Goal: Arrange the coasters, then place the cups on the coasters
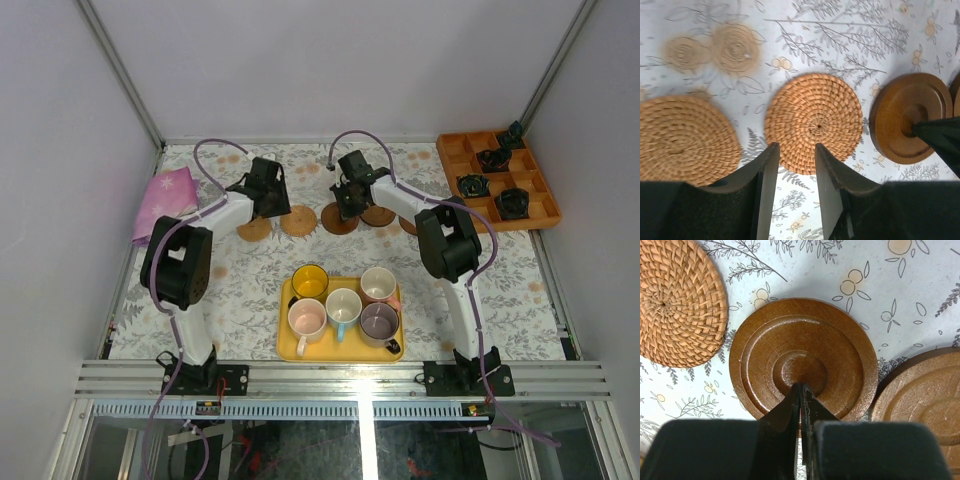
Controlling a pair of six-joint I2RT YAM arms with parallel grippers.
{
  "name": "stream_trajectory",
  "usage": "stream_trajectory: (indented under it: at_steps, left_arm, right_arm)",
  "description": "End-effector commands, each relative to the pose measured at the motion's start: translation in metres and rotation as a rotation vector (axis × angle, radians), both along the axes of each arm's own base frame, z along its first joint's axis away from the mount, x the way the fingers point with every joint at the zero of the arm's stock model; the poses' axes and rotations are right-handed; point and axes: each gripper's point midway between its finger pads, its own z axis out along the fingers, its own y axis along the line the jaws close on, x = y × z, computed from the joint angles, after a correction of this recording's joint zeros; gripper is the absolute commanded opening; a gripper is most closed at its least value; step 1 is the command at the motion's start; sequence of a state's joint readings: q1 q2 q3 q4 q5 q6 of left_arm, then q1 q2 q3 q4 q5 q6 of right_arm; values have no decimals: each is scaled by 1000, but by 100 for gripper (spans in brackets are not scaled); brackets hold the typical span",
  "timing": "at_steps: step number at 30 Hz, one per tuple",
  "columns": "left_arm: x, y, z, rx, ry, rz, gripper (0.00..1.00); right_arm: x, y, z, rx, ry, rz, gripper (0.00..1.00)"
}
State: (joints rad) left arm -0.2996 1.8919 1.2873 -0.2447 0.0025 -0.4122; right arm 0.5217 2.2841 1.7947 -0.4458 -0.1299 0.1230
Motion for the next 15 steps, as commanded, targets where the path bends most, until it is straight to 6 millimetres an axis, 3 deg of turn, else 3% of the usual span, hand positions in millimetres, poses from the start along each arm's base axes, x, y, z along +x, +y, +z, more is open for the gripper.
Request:
stream_trajectory:
  at_steps: [1,8,15]
  left_arm:
    - [-1,39,12,124,-27,122,33]
    - [-18,78,4,200,41,271,30]
    - [-32,92,-17,217,123,322,28]
  right_arm:
    - [-27,4,7,-2,78,51,0]
    - [-35,13,1,17,112,79,0]
    - [-39,30,2,36,122,127,0]
